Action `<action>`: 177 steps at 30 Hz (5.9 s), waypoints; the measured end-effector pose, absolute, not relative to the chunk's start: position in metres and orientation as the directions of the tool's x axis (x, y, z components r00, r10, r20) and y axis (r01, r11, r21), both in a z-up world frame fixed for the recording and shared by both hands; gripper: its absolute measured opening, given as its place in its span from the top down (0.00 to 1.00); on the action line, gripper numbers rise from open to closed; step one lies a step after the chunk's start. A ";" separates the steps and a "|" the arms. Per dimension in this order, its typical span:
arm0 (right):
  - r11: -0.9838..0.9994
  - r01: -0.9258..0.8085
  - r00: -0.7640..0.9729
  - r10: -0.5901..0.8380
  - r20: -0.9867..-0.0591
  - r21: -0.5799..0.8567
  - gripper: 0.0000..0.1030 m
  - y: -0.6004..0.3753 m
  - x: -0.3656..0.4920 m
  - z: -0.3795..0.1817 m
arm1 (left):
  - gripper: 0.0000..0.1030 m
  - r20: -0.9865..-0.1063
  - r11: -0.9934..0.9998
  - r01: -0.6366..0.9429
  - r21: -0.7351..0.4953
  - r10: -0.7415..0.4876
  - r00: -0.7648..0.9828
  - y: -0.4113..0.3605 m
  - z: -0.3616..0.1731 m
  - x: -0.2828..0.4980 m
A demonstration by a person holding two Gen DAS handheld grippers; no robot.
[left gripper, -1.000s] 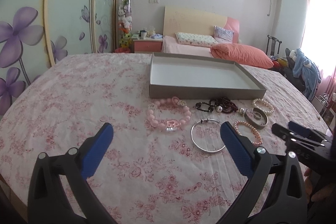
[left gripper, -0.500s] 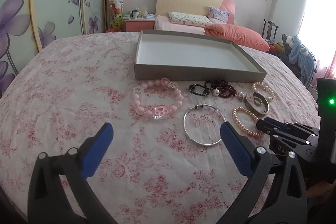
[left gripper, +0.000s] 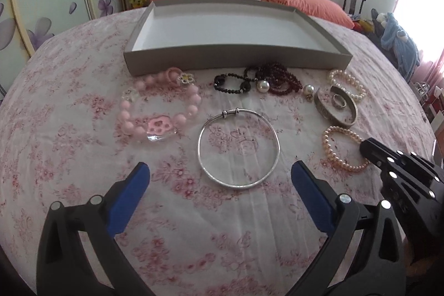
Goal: Organize jewelry
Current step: 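Close the left gripper on the thin silver bangle while the right grips the pink pearl bracelet, then lift and carry the silver bangle with the left while the right carries the pink pearl bracelet to the tray, then open the left gripper over the tray while the right releases the pink pearl bracelet there, then move the left gripper to the pink beaded charm bracelet while the right approaches the silver cuff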
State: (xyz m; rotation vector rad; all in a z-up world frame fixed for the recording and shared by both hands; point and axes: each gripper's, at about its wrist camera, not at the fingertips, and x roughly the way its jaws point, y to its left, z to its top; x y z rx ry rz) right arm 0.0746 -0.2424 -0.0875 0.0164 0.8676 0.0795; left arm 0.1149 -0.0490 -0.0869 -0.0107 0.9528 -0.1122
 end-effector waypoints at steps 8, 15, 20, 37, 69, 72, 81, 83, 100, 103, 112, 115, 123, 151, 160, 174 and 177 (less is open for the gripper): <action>0.994 -0.072 0.646 0.106 -0.756 0.078 0.93 -0.248 0.078 -0.089 | 0.04 -0.830 0.998 0.064 -0.024 -0.056 0.554 -0.066 -0.095 0.137; 0.993 -0.075 0.646 0.117 -0.754 0.090 0.93 -0.252 0.079 -0.090 | 0.27 -0.806 0.998 0.066 0.011 -0.030 0.591 -0.076 -0.093 0.141; 0.993 -0.074 0.645 0.116 -0.755 0.090 0.93 -0.252 0.079 -0.090 | 0.33 -0.803 0.998 0.069 0.008 -0.035 0.595 -0.076 -0.091 0.139; 0.985 -0.106 0.692 0.169 -0.702 0.133 0.93 -0.251 0.074 -0.073 | 0.35 -0.786 0.996 0.090 -0.025 -0.075 0.614 -0.069 -0.089 0.128; 0.957 -0.218 0.837 0.284 -0.468 0.192 0.94 -0.235 0.061 -0.005 | 0.35 -0.434 0.997 -0.051 0.062 0.073 0.898 -0.032 -0.006 0.065; 0.959 -0.217 0.859 0.277 -0.431 0.184 0.94 -0.235 0.060 0.003 | 0.35 -0.408 0.995 -0.059 0.074 0.085 0.909 -0.033 0.001 0.063; 0.966 -0.207 0.904 0.249 -0.347 0.153 0.93 -0.236 0.070 0.026 | 0.35 -0.344 0.992 -0.062 0.107 0.095 0.934 -0.041 0.025 0.070; 0.968 -0.205 0.914 0.243 -0.324 0.147 0.94 -0.237 0.076 0.033 | 0.35 -0.333 0.992 -0.064 0.112 0.098 0.938 -0.041 0.029 0.075; 0.980 -0.151 0.922 0.186 -0.339 0.126 0.94 -0.228 0.191 0.033 | 0.35 -0.352 0.990 -0.110 0.085 0.133 0.927 -0.028 0.030 0.198; 0.978 -0.144 0.901 0.193 -0.390 0.151 0.93 -0.227 0.217 0.020 | 0.35 -0.391 0.991 -0.108 0.078 0.130 0.911 -0.027 0.019 0.223; 0.973 -0.129 0.831 0.211 -0.515 0.190 0.93 -0.216 0.266 -0.012 | 0.35 -0.519 0.995 -0.082 0.062 0.102 0.849 -0.023 -0.015 0.279; 0.974 -0.122 0.820 0.208 -0.533 0.192 0.93 -0.217 0.270 -0.016 | 0.34 -0.551 0.997 -0.062 0.048 0.079 0.831 -0.025 -0.021 0.289; 0.974 -0.105 0.836 0.196 -0.512 0.203 0.65 -0.229 0.262 -0.008 | 0.31 -0.528 0.998 -0.048 0.041 0.062 0.847 -0.024 -0.013 0.291; 0.976 -0.107 0.796 0.197 -0.572 0.187 0.63 -0.271 0.146 -0.019 | 0.23 -0.527 0.995 -0.097 0.017 0.092 0.845 0.045 -0.009 0.143; 0.972 -0.152 0.648 0.236 -0.724 0.181 0.46 -0.266 0.117 -0.076 | 0.16 -0.599 0.998 -0.056 -0.014 0.037 0.800 0.051 -0.034 0.117; 0.982 -0.176 0.597 0.165 -0.785 0.073 0.28 -0.237 0.137 -0.095 | 0.12 -0.638 1.000 -0.006 0.027 0.022 0.769 0.034 -0.049 0.116; 0.982 -0.186 0.597 0.146 -0.789 0.041 0.27 -0.230 0.141 -0.096 | 0.11 -0.644 1.000 0.001 0.031 0.019 0.765 0.032 -0.051 0.117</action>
